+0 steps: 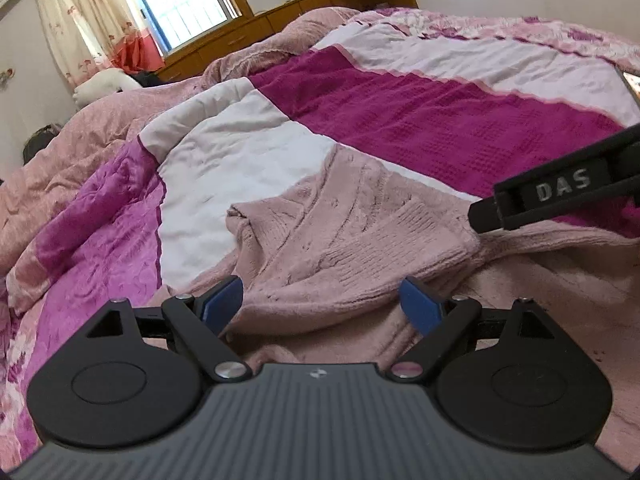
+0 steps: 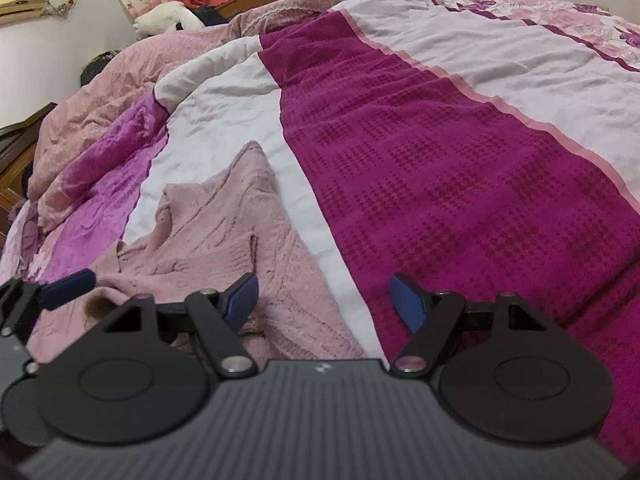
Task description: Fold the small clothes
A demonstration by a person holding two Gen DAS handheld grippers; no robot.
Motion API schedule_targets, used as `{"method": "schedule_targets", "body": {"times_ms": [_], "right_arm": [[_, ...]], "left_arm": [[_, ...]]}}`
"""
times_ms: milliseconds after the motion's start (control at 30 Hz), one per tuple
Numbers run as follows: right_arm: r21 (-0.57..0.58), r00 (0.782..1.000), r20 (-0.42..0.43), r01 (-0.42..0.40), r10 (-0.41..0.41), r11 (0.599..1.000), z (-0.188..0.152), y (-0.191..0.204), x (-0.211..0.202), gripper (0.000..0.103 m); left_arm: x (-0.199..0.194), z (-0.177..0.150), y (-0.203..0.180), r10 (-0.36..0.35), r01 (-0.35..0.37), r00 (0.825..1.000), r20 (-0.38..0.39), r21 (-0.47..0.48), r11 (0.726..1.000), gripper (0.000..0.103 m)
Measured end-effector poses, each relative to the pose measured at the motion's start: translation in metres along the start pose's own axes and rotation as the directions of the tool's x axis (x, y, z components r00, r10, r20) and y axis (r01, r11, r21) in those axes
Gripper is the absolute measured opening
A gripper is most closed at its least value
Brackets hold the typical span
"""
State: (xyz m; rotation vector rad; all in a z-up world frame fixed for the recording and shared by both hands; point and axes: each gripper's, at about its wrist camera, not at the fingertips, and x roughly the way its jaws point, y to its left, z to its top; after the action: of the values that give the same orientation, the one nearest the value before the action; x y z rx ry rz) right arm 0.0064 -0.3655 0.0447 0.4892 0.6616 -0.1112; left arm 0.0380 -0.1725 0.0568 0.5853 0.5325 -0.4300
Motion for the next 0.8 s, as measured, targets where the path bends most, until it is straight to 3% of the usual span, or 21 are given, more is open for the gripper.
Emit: {"method": "schedule_targets", "body": {"times_ms": [133, 267, 333, 400, 433, 600, 800], "right_arm": [[0.02, 1.0, 0.01, -0.007, 0.007, 1.0, -0.001, -0.003, -0.002, 0.074], [0.044, 1.0, 0.014, -0.011, 0.01, 0.999, 0.0, -0.007, -0.001, 0.074], [0.045, 1.0, 0.017, -0.011, 0.01, 0.999, -0.001, -0.007, 0.0, 0.074], [0.044, 1.0, 0.017, -0.01, 0.01, 0.999, -0.001, -0.007, 0.0, 0.074], [0.044, 1.0, 0.017, -0.011, 0.01, 0.999, -0.001, -0.007, 0.0, 0.074], [0.074, 0.999, 0.026, -0.03, 0.028, 0.997, -0.002, -0.013, 0.0, 0.074], [0.069, 0.999, 0.031, -0.028, 0.025, 0.997, -0.002, -0.014, 0.002, 0.074]], "left_arm": [[0.018, 0.003, 0.0, -0.035, 0.034, 0.999, -0.013, -0.013, 0.999, 0.088], [0.027, 0.005, 0.002, -0.162, 0.159, 0.986, -0.035, -0.065, 0.985, 0.053], [0.029, 0.006, -0.003, -0.182, 0.18, 0.983, -0.035, -0.055, 0.982, 0.04], [0.03, 0.007, -0.006, -0.188, 0.186, 0.982, -0.027, -0.059, 0.981, 0.017], [0.029, 0.007, -0.006, -0.188, 0.186, 0.982, -0.021, -0.078, 0.979, 0.013], [0.014, 0.012, 0.021, -0.131, 0.135, 0.991, 0.034, -0.236, 0.962, 0.008], [-0.023, 0.016, 0.081, 0.036, 0.008, 0.994, 0.101, -0.412, 0.911, 0.008]]}}
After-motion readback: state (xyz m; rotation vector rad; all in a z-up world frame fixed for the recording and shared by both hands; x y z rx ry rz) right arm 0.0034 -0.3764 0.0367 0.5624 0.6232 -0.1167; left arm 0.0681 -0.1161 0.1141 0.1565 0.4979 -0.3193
